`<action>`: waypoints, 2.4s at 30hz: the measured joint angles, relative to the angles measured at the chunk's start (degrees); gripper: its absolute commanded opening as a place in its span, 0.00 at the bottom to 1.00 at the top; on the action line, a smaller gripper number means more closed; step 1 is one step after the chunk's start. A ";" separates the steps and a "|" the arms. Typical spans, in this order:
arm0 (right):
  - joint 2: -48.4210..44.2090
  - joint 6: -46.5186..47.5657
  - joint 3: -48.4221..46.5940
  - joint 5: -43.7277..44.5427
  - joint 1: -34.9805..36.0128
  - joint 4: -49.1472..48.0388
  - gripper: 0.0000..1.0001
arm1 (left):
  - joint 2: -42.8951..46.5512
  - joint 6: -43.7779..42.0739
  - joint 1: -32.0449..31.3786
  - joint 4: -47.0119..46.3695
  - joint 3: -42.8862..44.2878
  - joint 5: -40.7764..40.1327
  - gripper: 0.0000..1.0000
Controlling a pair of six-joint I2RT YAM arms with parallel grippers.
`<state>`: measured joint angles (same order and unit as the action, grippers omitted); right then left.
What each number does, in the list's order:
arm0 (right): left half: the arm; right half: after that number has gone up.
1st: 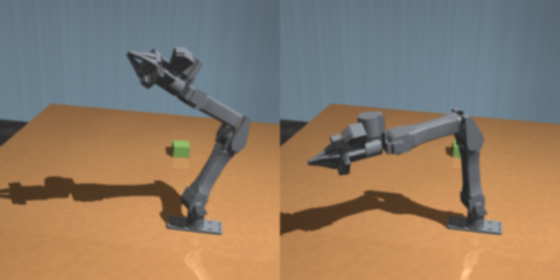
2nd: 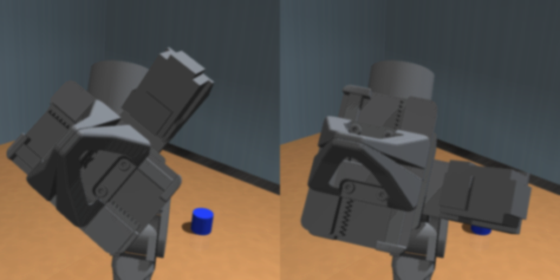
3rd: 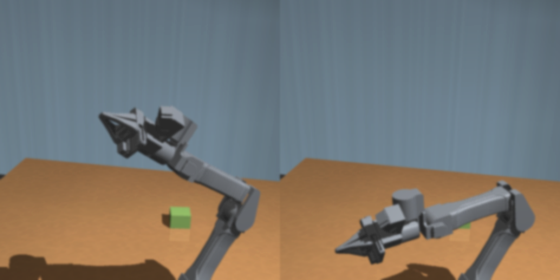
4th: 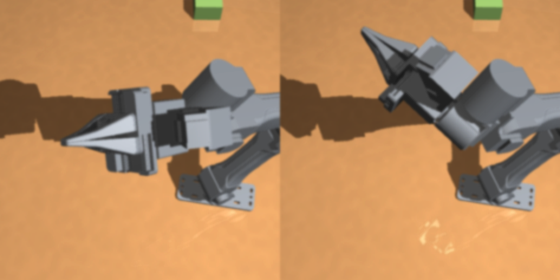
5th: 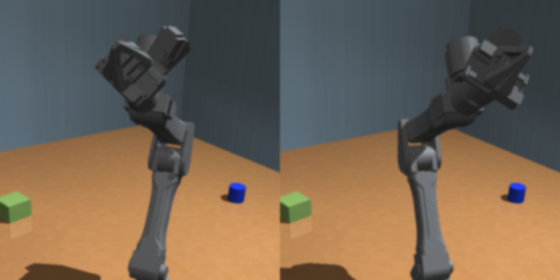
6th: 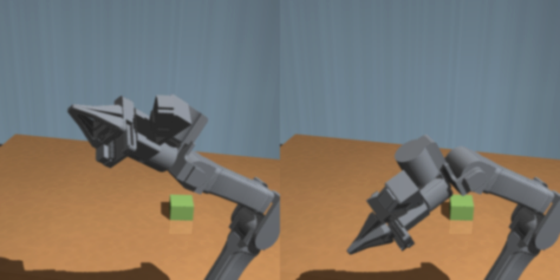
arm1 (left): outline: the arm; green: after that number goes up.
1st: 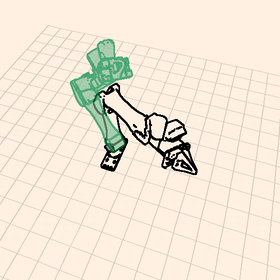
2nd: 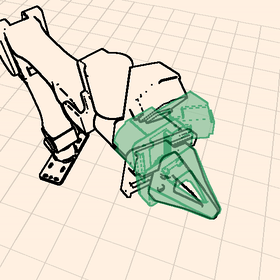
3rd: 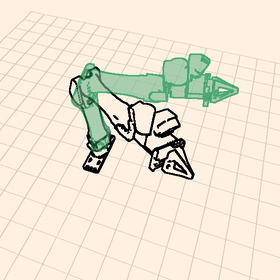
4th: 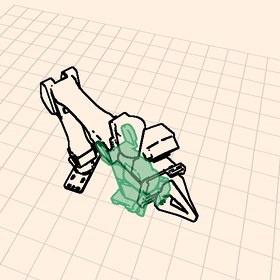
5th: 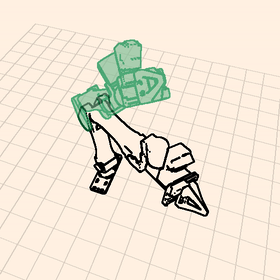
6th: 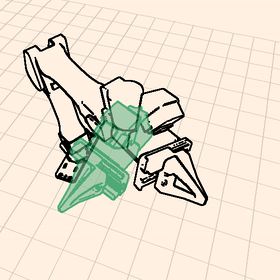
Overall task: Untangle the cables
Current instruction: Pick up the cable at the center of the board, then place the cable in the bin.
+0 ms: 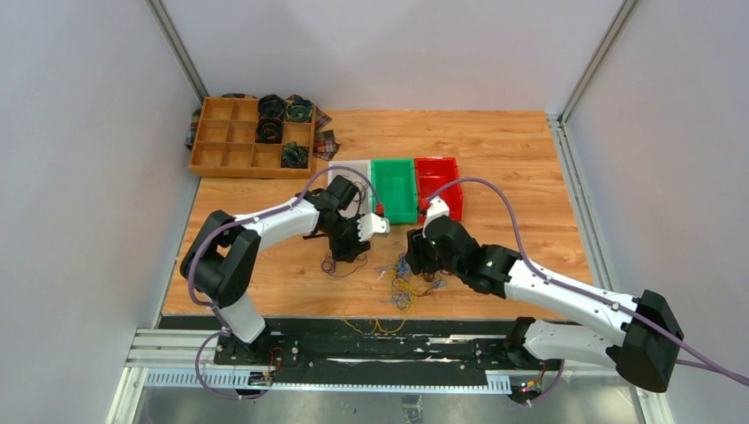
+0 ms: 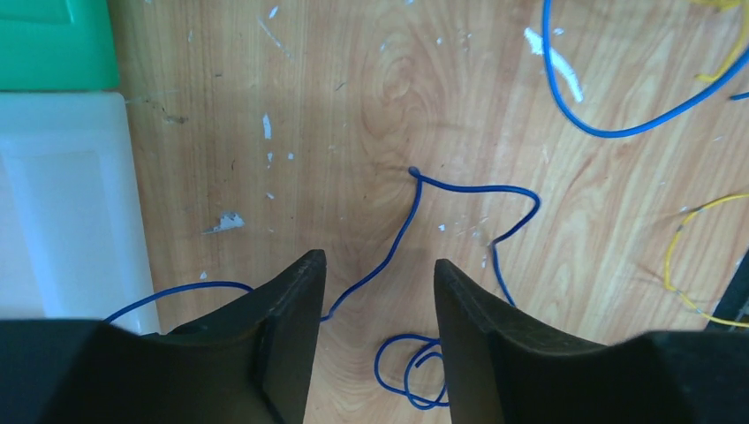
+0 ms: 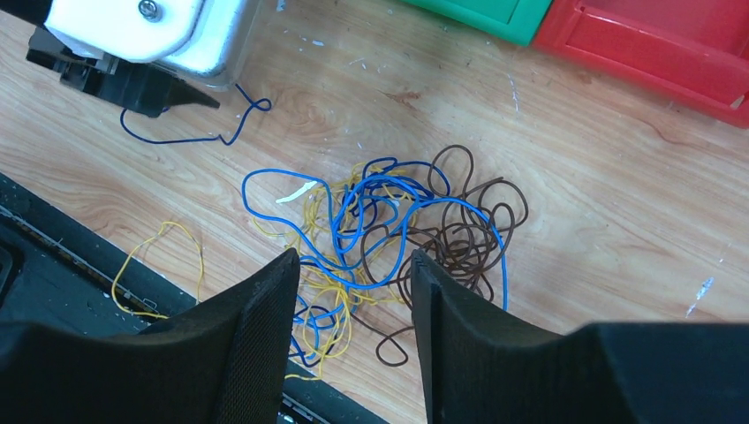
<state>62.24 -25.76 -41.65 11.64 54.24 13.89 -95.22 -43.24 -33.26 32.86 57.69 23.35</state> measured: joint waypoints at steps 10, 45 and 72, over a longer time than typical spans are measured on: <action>-5.07 -1.25 3.19 0.79 -2.47 0.02 0.44 | -1.03 -0.96 0.02 -1.01 -0.70 -0.24 0.01; -20.94 -1.18 5.51 8.11 -6.36 1.62 0.53 | -0.24 18.91 -4.26 11.82 42.34 -10.71 0.00; -28.26 -1.27 5.51 14.49 -7.56 11.19 0.52 | -13.66 4.15 -5.79 0.04 42.82 -3.96 0.01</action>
<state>33.98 -27.03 -36.14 26.13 46.68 25.08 -108.88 -39.09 -39.05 32.91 100.51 19.40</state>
